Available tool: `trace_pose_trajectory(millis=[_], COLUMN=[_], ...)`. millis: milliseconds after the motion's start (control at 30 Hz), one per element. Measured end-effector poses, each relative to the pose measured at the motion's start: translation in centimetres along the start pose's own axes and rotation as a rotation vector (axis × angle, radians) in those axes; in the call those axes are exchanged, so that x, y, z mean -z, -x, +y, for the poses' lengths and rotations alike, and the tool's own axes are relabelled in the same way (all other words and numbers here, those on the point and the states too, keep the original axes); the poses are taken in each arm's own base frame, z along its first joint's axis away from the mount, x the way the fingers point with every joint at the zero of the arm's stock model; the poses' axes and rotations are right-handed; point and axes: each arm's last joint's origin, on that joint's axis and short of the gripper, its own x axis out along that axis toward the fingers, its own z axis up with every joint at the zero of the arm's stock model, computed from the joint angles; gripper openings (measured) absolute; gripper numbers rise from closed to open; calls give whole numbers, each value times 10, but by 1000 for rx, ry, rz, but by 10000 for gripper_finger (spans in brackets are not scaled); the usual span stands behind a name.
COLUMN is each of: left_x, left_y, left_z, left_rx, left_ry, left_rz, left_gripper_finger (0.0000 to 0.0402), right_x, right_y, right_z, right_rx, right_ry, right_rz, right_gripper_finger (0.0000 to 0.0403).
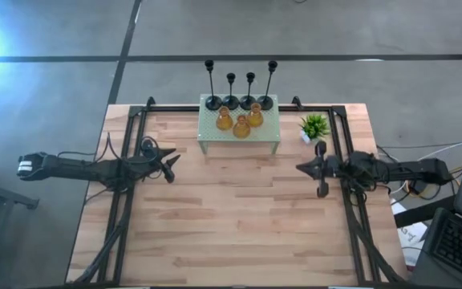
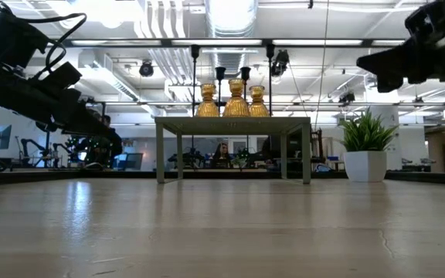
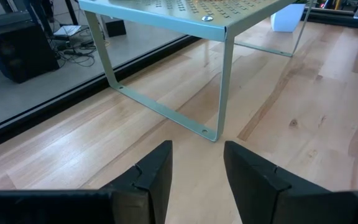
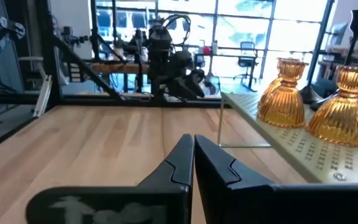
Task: Pick & Place candle stick holders
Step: Return to Home Position
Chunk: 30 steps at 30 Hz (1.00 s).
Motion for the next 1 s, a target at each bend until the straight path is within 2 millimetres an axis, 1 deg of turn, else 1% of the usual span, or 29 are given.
trace_pose_trajectory(millis=[67, 133, 267, 467, 767, 1000], left_x=[0, 0, 0, 0, 0, 0], left_y=[0, 0, 0, 0, 0, 0], left_z=[0, 0, 0, 0, 0, 0], left_rx=[0, 0, 0, 0, 0, 0], left_ry=[0, 0, 0, 0, 0, 0], left_rz=[0, 0, 0, 0, 0, 0], left_gripper_finger=[149, 149, 149, 149, 149, 149], right_x=[6, 8, 13, 5, 10, 10], right_y=[3, 5, 8, 12, 11, 11], right_z=[0, 0, 0, -1, -1, -1], right_rx=[-3, -3, -4, -1, 0, 1], right_ry=[2, 18, 23, 17, 21, 21], right_rz=[-11, -1, 51, -36, 13, 12], right_gripper_finger=[8, 8, 8, 8, 8, 8])
